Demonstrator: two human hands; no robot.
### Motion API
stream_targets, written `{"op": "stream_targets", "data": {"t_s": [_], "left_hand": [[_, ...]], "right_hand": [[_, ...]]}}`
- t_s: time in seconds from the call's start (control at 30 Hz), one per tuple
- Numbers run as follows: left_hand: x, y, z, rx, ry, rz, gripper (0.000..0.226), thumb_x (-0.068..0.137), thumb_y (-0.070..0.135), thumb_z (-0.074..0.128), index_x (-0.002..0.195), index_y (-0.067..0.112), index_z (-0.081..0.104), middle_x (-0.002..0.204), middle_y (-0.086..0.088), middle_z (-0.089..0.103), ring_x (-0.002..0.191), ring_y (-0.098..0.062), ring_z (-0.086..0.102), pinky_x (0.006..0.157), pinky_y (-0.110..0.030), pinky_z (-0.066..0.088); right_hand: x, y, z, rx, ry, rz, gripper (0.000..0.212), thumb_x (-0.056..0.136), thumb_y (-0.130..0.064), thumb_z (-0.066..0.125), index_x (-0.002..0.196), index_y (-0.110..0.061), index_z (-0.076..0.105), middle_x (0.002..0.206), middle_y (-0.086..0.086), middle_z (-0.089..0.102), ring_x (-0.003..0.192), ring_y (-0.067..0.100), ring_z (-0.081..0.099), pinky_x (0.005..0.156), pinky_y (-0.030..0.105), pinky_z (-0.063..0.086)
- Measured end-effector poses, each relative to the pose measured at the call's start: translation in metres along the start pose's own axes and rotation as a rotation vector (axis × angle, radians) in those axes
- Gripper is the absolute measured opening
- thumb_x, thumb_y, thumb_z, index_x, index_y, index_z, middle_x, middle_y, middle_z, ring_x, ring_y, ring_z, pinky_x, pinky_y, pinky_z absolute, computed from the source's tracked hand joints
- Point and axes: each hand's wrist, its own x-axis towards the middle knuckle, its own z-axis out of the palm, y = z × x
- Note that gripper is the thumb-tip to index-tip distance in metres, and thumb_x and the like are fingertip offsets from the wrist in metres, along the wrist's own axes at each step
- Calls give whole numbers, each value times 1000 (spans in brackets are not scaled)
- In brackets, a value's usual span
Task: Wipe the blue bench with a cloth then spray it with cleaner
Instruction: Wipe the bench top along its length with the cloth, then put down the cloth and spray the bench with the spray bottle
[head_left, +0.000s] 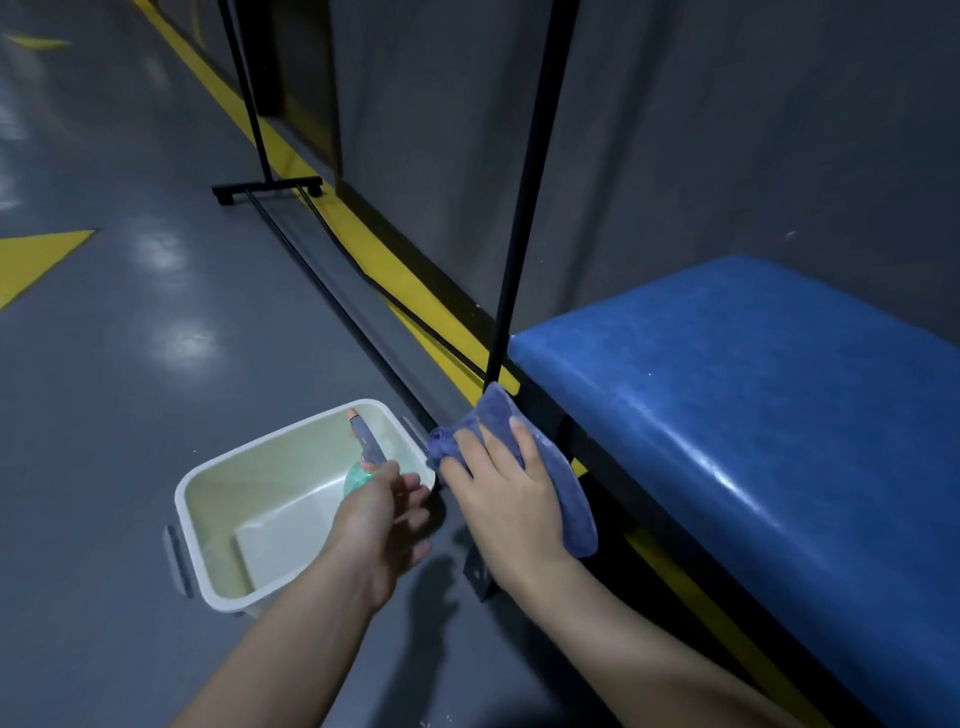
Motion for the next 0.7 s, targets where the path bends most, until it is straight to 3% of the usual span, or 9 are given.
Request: {"op": "stream_targets", "data": {"t_s": [0.1, 0.2, 0.3, 0.37, 0.43, 0.57, 0.63, 0.7], "left_hand": [[9, -19, 2, 19, -63, -57, 35, 98, 43, 35, 92, 17, 58, 97, -2, 59, 90, -20, 55, 74, -34, 43], [18, -34, 7, 1, -114, -109, 37, 98, 45, 36, 99, 16, 58, 85, -4, 58, 72, -17, 56, 59, -29, 47], [26, -52, -4, -24, -74, -149, 36, 98, 44, 37, 85, 16, 58, 72, -3, 52, 54, -14, 54, 52, -26, 46], [35, -65, -20, -49, -47, -170, 33, 98, 42, 38, 97, 15, 58, 85, -5, 57, 58, -14, 56, 54, -27, 46], [46, -78, -37, -60, -17, -191, 34, 99, 40, 37, 111, 14, 55, 103, -7, 56, 68, -15, 54, 59, -28, 44], [64, -108, -67, 70, -9, -223, 43, 95, 49, 40, 118, 15, 54, 91, -6, 56, 76, -19, 52, 65, -29, 43], [70, -124, -75, 83, -97, -264, 51, 93, 55, 38, 121, 16, 57, 97, -7, 60, 89, -22, 56, 77, -33, 46], [75, -136, -77, -44, -154, -279, 50, 96, 49, 38, 124, 11, 56, 94, -11, 66, 83, -23, 64, 72, -31, 53]], "right_hand": [[-22, -10, 22, 59, -113, 20, 22, 71, -22, 50, 84, -28, 67, 91, -9, 70, 95, 10, 68, 105, 36, 25], [-43, -27, 47, 167, -343, 100, 31, 60, -31, 69, 90, -30, 67, 96, -9, 68, 104, 11, 65, 112, 36, 7], [-58, -43, 60, 346, -426, 235, 18, 69, -32, 52, 81, -31, 66, 86, -12, 66, 94, 10, 65, 108, 32, 14], [-66, -49, 64, 522, -513, 320, 19, 73, -27, 45, 81, -29, 62, 89, -10, 63, 100, 13, 61, 102, 32, 18], [-77, -53, 67, 640, -528, 392, 19, 80, -20, 49, 90, -29, 61, 101, -7, 62, 109, 15, 53, 100, 30, 19], [-103, -72, 73, 762, -518, 543, 27, 83, -29, 48, 105, -27, 63, 107, -3, 63, 103, 17, 54, 79, 16, 20], [-115, -86, 78, 717, -493, 559, 36, 73, -39, 41, 104, -31, 59, 100, -4, 67, 98, 11, 54, 79, 16, 22], [-127, -98, 90, 724, -549, 534, 42, 70, -43, 44, 111, -36, 49, 110, -2, 67, 110, 8, 50, 93, 20, 27]]}}
